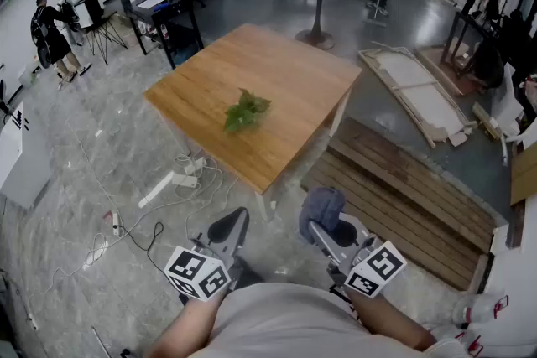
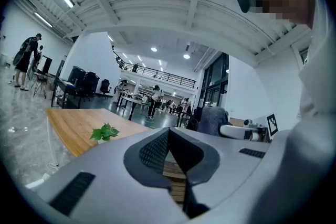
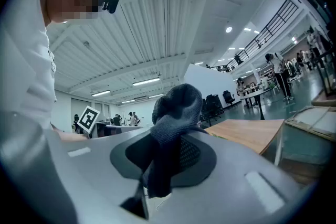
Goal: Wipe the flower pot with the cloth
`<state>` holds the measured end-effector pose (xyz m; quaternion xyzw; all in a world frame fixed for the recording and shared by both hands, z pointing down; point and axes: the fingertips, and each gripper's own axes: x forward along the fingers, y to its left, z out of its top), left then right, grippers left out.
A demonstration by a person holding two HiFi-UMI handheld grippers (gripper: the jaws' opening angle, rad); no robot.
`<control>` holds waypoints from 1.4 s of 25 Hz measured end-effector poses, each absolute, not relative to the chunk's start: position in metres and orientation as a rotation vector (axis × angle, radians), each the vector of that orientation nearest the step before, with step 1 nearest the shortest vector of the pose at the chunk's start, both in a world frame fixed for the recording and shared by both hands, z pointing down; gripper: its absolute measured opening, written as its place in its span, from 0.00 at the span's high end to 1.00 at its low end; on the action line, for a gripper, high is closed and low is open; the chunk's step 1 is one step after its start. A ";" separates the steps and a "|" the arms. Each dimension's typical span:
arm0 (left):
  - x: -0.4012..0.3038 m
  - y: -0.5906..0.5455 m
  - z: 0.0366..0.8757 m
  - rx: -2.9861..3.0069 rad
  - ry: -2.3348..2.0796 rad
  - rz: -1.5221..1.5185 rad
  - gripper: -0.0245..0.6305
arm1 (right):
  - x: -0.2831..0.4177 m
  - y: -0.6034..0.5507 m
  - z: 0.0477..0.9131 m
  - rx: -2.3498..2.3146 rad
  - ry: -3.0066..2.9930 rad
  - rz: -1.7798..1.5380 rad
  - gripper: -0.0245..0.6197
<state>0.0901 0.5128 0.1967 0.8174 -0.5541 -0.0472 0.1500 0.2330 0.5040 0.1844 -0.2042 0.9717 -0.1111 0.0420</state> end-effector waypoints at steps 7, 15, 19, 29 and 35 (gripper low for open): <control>0.091 0.508 0.201 2.346 -1.578 -0.128 0.95 | 0.233 0.498 0.186 -0.632 2.969 -0.348 0.86; 0.069 0.495 0.206 2.333 -1.568 -0.122 0.95 | 0.216 0.487 0.185 -0.631 2.956 -0.368 0.86; 0.054 0.479 0.211 2.330 -1.549 -0.125 0.95 | 0.203 0.471 0.188 -0.655 2.955 -0.383 0.86; -0.039 0.418 0.205 2.348 -1.511 -0.122 0.95 | 0.107 0.412 0.182 -0.705 2.956 -0.392 0.86; -0.088 0.379 0.206 2.366 -1.442 -0.097 0.95 | 0.057 0.369 0.183 -0.778 2.910 -0.436 0.86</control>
